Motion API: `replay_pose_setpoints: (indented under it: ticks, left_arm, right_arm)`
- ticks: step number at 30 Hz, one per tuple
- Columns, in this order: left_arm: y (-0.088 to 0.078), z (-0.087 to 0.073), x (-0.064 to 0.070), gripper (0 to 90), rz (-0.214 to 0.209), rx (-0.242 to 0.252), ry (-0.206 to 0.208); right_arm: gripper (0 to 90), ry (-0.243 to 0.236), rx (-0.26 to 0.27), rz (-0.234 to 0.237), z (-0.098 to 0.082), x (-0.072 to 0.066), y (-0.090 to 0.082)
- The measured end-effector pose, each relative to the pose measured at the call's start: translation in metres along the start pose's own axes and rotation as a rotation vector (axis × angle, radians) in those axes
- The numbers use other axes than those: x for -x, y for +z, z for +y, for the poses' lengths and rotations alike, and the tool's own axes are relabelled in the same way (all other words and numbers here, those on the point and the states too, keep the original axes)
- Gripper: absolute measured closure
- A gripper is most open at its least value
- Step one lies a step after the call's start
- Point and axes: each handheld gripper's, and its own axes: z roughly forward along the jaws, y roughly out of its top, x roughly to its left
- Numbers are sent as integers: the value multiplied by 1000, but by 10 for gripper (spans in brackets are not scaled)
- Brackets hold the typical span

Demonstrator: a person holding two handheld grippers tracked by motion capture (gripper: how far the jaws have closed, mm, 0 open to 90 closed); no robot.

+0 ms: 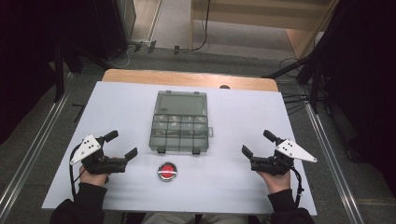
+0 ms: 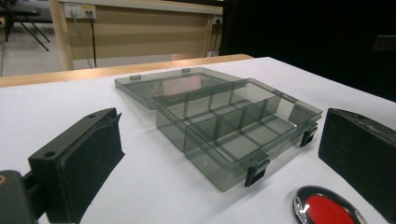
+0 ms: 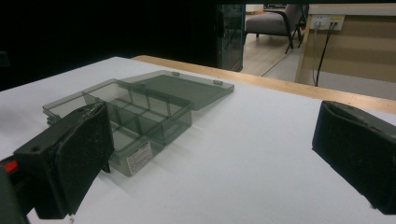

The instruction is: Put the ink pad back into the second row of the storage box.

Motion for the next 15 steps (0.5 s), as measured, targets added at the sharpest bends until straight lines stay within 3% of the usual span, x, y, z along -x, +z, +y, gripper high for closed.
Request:
replay_pose_setpoints:
  ticks: [15]
  left_arm:
    - [-1, 0, 4, 0, -20, 4, 3]
  right_arm:
    - [0, -29, -35, 17, -2, -5, 2]
